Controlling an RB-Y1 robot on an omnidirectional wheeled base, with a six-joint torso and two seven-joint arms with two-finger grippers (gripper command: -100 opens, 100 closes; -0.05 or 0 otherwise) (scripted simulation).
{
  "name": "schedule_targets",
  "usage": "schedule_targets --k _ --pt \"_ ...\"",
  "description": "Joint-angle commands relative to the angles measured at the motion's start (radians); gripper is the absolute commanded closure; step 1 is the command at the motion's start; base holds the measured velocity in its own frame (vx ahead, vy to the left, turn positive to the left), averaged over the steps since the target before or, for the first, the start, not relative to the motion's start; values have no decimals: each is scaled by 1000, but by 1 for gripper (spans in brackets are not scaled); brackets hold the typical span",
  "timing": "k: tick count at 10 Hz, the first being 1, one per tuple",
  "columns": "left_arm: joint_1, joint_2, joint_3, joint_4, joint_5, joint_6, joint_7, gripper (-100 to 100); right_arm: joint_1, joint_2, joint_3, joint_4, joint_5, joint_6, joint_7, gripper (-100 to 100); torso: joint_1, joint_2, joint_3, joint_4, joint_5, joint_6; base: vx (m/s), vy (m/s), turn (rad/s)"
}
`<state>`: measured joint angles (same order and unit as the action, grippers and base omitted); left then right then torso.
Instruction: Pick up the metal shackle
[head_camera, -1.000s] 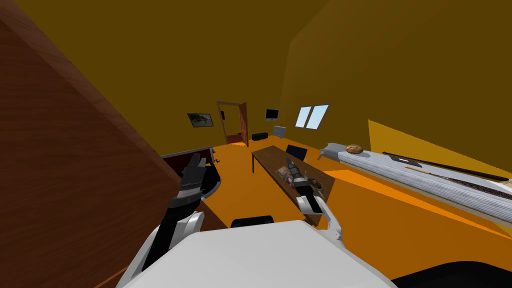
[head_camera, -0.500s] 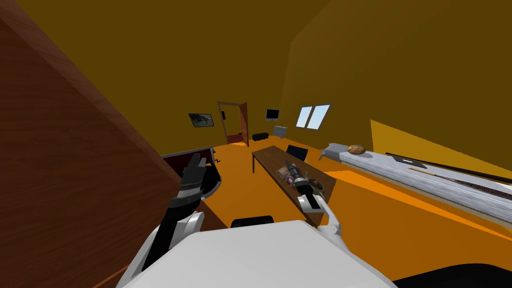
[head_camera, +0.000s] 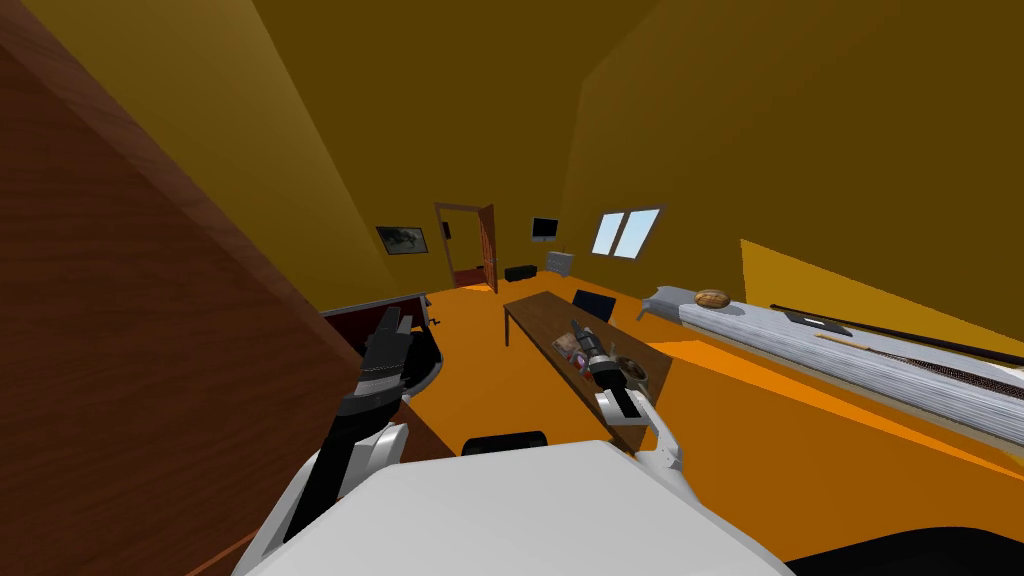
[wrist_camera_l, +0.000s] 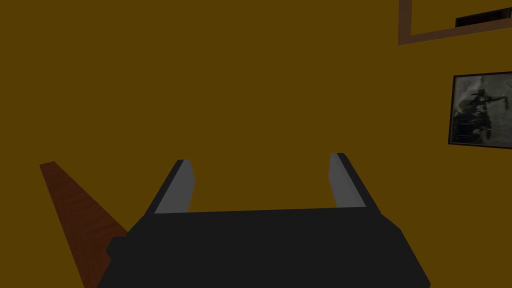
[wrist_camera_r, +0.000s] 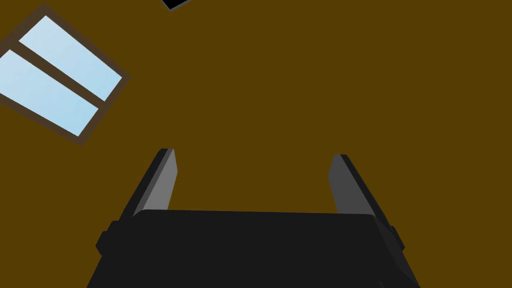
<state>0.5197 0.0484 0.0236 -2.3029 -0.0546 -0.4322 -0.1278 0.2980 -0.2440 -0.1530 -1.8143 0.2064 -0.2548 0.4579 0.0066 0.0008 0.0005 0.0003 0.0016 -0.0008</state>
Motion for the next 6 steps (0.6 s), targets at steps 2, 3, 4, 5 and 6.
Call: schedule_targets --k 2,3,4,5,6 --pt "0 0 0 0 0 0 0 0 0 0 0 0 0 0 0 -100 0 0 0 0 0 0 0 0 0" --pt "0 0 0 0 0 0 0 0 -8 -10 2 12 35 29 38 -100 0 -1 0 0 0 0 -53 -17 -20" --pt "0 0 0 0 0 0 0 0 -11 -14 4 17 48 39 52 -100 -2 2 1 0 0 0 -105 -41 -20" --pt "0 0 -1 0 0 0 0 0 -14 -18 5 23 61 51 66 -100 -2 4 2 1 0 0 -105 -39 -23" --pt "0 0 -1 0 0 0 0 0 -14 -18 5 23 61 51 66 -100 -1 4 2 1 0 0 -76 -30 -9"
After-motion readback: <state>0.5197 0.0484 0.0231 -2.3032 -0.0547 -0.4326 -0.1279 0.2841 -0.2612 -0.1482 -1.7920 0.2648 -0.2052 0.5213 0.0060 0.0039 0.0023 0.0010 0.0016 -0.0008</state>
